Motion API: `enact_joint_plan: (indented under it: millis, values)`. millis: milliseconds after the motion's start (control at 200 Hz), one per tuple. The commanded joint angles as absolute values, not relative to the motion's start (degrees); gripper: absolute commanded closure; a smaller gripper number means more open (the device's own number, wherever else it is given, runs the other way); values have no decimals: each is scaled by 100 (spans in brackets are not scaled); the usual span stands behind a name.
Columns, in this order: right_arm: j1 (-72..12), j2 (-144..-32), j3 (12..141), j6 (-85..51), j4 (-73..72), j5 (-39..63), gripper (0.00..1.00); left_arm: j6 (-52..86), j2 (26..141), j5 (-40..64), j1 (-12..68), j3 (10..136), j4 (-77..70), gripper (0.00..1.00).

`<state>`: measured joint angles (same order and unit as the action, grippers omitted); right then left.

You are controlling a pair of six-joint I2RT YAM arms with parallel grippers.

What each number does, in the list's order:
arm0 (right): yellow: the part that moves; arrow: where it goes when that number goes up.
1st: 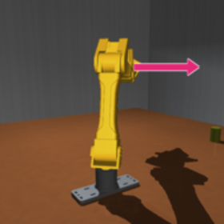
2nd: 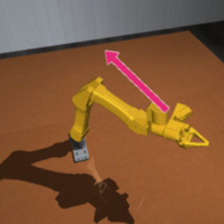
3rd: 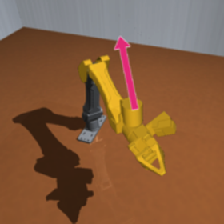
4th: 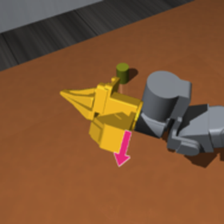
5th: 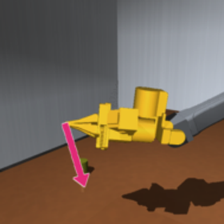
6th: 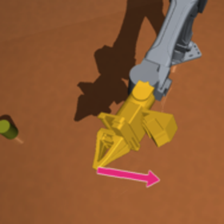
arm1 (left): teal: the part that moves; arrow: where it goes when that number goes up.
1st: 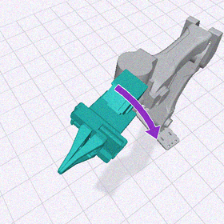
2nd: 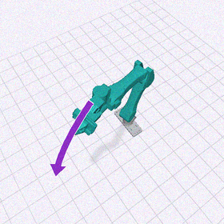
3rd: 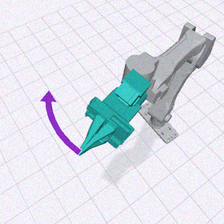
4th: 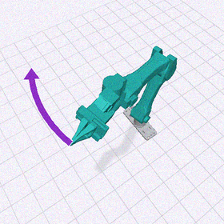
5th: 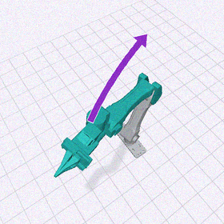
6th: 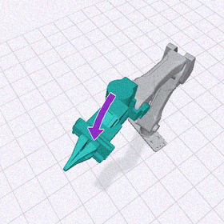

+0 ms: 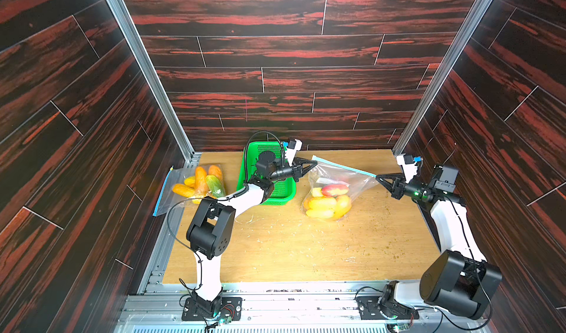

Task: Place the mango in a zip-top bag and seal the zipper
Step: Zip the zipper on the zipper food storage bag, then reset both arms

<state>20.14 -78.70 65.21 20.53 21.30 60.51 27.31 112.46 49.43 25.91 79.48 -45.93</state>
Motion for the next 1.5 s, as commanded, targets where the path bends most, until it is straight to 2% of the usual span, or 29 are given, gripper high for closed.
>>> enact_joint_plan:
  millis: [0, 165, 266, 341, 386, 426, 476, 486, 536, 611, 626, 711, 752, 827, 852, 877, 1077, 1192, 1268, 1383, 1493]
  values:
    - [2054, -7904, 6585, 2068, 2088, 6315, 100, 3083, 11163, 4867, 2402, 8183, -5098, 100]
    - [2078, -7881, 6802, 2262, 2484, 5661, 100, 3196, 11219, 4849, 2373, 8219, -5150, 100]
    - [2053, -7937, 6920, 2027, 2316, 6172, 90, 3179, 11267, 4903, 2391, 8361, -5007, 100]
    - [1951, -7861, 6852, 1540, 1812, 6093, 86, 3241, 11235, 4930, 2390, 8332, -5076, 100]
    - [1881, -7780, 6825, 1464, 1671, 6076, 79, 3245, 11197, 4921, 2386, 8302, -5069, 98]
    - [1832, -7710, 6797, 1329, 1533, 5989, 73, 3207, 11159, 4894, 2388, 8276, -5036, 90]
    - [1794, -7653, 6768, 1198, 1407, 5975, 72, 3139, 11102, 4771, 2391, 8253, -4884, 72]
    - [1791, -7644, 6768, 1165, 1389, 5970, 72, 3112, 11090, 4746, 2391, 8249, -4836, 68]
    - [1784, -7621, 6754, 926, 1261, 5860, 68, 2987, 11034, 4637, 2382, 8237, -4605, 34]
    - [1776, -7535, 6707, 675, 1187, 5521, 60, 2850, 10926, 4442, 2373, 8191, -4307, 3]
    - [1777, -7499, 6675, 582, 1132, 5400, 59, 2822, 10894, 4413, 2373, 8185, -4251, 0]
    - [1775, -7270, 6403, 62, 726, 4735, 55, 2562, 10625, 4123, 2356, 8084, -3733, 0]
    - [1776, -7183, 6267, -179, 541, 4441, 49, 2298, 10445, 3925, 2357, 8033, -3297, 0]
    - [1775, -7103, 6056, -510, 348, 3996, 46, 1819, 10077, 3336, 2355, 7870, -2522, 0]
    - [1775, -7093, 5991, -603, 324, 3836, 35, 1706, 9811, 3038, 2355, 7787, -2297, 0]
    - [1776, -7071, 5932, -670, 293, 3703, 31, 1634, 9634, 2721, 2355, 7693, -2111, 0]
    - [1767, -6671, 5007, -887, -472, 3002, 28, 1736, 7943, 714, 2241, 6381, -1334, 0]
    - [1755, -6476, 4272, -1211, -1192, 2317, 24, 1927, 6911, -1435, 2228, 5124, -1361, 0]
    - [1671, -6409, 3703, -1314, -1784, 2043, 19, 1899, 6647, -2719, 2123, 4490, -1162, 0]
    - [884, -6293, 3051, -687, -2351, 624, 17, 1790, 6781, -3526, 1774, 3868, -994, 0]
    - [418, -6531, 2632, -411, -3104, -181, 16, 1304, 7146, -3664, 1623, 3016, -2533, 0]
